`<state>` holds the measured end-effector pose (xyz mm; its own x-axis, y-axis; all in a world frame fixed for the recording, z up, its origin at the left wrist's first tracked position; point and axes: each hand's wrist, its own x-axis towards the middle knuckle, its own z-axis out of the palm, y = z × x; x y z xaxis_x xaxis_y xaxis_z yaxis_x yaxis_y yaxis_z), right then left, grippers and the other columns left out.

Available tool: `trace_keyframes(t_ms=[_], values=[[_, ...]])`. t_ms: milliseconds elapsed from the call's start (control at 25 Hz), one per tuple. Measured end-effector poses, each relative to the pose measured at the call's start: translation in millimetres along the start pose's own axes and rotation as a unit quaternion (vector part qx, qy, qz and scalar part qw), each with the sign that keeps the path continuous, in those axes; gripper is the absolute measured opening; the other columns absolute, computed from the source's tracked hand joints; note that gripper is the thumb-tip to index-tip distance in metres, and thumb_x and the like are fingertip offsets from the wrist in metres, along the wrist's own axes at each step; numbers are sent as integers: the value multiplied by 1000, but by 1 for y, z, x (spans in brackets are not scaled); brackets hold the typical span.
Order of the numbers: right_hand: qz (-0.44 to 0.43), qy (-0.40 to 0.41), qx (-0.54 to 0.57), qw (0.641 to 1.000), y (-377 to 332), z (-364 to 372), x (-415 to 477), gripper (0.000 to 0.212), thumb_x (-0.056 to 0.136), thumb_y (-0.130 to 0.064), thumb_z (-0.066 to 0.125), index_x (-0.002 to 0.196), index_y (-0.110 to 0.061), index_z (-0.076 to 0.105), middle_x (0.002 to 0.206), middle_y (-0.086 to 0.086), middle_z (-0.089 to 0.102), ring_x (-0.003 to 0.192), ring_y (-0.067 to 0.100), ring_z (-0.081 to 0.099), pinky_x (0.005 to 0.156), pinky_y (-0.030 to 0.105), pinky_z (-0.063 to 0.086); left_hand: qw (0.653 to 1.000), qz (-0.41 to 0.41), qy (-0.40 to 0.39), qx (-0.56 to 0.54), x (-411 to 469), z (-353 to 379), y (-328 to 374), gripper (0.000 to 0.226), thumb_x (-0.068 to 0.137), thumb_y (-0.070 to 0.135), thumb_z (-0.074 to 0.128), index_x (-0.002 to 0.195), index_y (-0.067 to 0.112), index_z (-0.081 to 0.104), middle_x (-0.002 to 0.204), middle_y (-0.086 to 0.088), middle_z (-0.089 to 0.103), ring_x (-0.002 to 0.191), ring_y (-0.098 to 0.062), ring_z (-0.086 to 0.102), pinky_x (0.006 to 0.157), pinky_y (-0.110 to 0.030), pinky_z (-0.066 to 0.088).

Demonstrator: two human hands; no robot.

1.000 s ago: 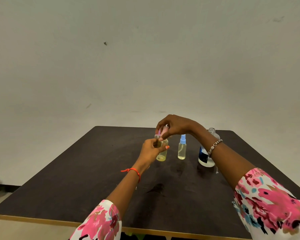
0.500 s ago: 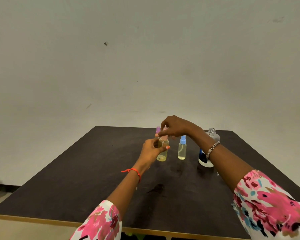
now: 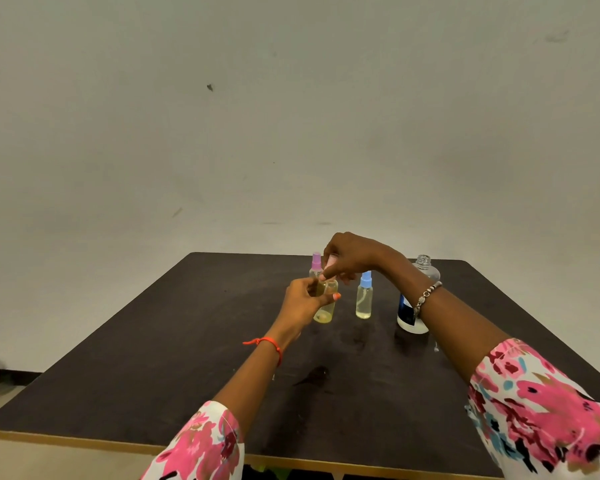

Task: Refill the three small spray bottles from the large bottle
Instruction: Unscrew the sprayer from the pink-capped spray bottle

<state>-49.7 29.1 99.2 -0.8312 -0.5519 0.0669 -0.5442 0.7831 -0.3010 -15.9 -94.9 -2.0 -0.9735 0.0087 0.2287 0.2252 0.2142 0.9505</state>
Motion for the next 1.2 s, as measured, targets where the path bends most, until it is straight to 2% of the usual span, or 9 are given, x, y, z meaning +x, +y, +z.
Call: trace_keyframes(t_ms=[80, 160, 320, 560, 680, 800, 960, 1080, 1200], values=[[-22, -25, -12, 999, 0, -2, -2, 24, 78, -11, 68, 100, -2, 65, 81, 12, 68, 56, 8, 56, 57, 16, 44, 1000, -4, 2, 0, 0, 0, -1, 42, 78, 11, 70, 116, 1, 58, 114, -14, 64, 109, -24, 61, 94, -33, 50], [-44, -31, -15, 998, 0, -6, -4, 25, 73, -1, 67, 97, -5, 66, 82, 2, 63, 68, 7, 54, 62, 18, 43, 1000, -13, 5, 0, -1, -1, -2, 44, 77, 12, 70, 118, 1, 57, 116, -13, 63, 109, -22, 60, 95, -33, 49], [-48, 35, 48, 997, 9, -14, -9, 26, 69, 5, 65, 92, -5, 65, 93, 4, 60, 87, 16, 52, 68, 24, 43, 1000, -26, 14, -8, -1, -6, -8, 42, 76, 11, 72, 115, 3, 59, 114, -11, 64, 109, -21, 60, 92, -32, 50], [6, 152, 249, 957, 40, -6, -27, 24, 82, 3, 56, 105, -2, 63, 87, 11, 61, 66, 18, 61, 64, 15, 51, 987, -88, 129, -29, 3, -22, -21, 38, 77, 9, 71, 113, 0, 60, 113, -14, 64, 107, -27, 60, 86, -35, 50], [41, 163, 309, 936, 52, 32, -32, 20, 83, 4, 54, 100, -4, 61, 89, 14, 63, 74, 23, 62, 74, 32, 55, 979, -98, 171, -40, 5, -21, -21, 36, 77, 10, 71, 111, 0, 61, 112, -14, 63, 105, -26, 59, 82, -33, 49], [31, 161, 239, 957, 54, 81, -33, 15, 83, -5, 59, 98, -8, 61, 94, 4, 60, 83, 14, 56, 73, 27, 48, 978, -93, 182, -41, 5, -17, -19, 32, 77, 11, 71, 106, 1, 63, 112, -16, 64, 103, -26, 60, 81, -32, 49], [23, 122, 195, 973, 49, 130, -35, 18, 89, -7, 51, 107, -7, 52, 99, 5, 57, 89, 15, 52, 73, 22, 42, 979, -84, 185, -35, 3, -13, -16, 32, 79, 10, 70, 108, 1, 61, 113, -15, 63, 99, -22, 58, 81, -31, 48], [31, 89, 150, 984, 53, 151, -33, 24, 94, -6, 39, 117, -10, 43, 114, 10, 53, 108, 22, 49, 98, 37, 36, 979, -86, 184, -24, 1, -12, -16, 35, 79, 11, 69, 111, 1, 60, 115, -15, 62, 106, -25, 58, 84, -32, 48], [45, 55, 76, 995, 56, 167, -31, 34, 96, -6, 33, 129, -12, 35, 141, 10, 40, 142, 22, 18, 115, 47, 9, 980, -89, 178, -22, 0, -11, -18, 35, 79, 11, 70, 111, 1, 60, 116, -15, 62, 102, -21, 57, 84, -31, 47]])
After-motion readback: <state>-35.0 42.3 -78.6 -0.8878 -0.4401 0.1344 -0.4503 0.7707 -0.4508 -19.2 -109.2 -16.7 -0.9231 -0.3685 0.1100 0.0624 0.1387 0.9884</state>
